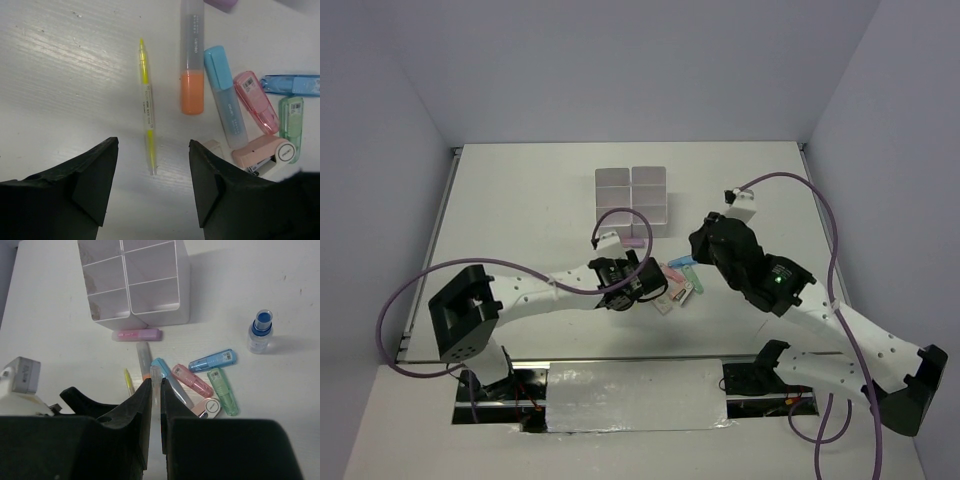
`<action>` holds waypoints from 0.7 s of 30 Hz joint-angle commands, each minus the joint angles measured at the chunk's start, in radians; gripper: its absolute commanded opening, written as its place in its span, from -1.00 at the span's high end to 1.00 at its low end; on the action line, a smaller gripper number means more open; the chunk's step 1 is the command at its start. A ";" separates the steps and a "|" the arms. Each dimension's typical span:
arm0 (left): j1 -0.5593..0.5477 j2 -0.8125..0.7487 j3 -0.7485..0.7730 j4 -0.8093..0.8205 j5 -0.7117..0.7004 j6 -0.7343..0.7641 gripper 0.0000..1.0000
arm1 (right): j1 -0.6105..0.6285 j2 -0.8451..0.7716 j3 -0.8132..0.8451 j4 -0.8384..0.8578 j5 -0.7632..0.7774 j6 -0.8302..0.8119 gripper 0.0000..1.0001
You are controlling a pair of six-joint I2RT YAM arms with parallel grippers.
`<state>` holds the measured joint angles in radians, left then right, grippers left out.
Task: Sort the stationery into containers
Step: Pick up the pen from the center of the board.
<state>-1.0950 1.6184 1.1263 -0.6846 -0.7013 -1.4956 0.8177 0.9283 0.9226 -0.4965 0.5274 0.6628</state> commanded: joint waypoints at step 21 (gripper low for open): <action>0.092 0.253 0.038 0.046 0.109 0.066 0.03 | -0.025 -0.111 -0.067 0.095 0.013 -0.057 1.00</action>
<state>-1.0092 1.8507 1.1652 -0.6514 -0.6258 -1.4422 0.7979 0.8391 0.8577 -0.4431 0.5270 0.6220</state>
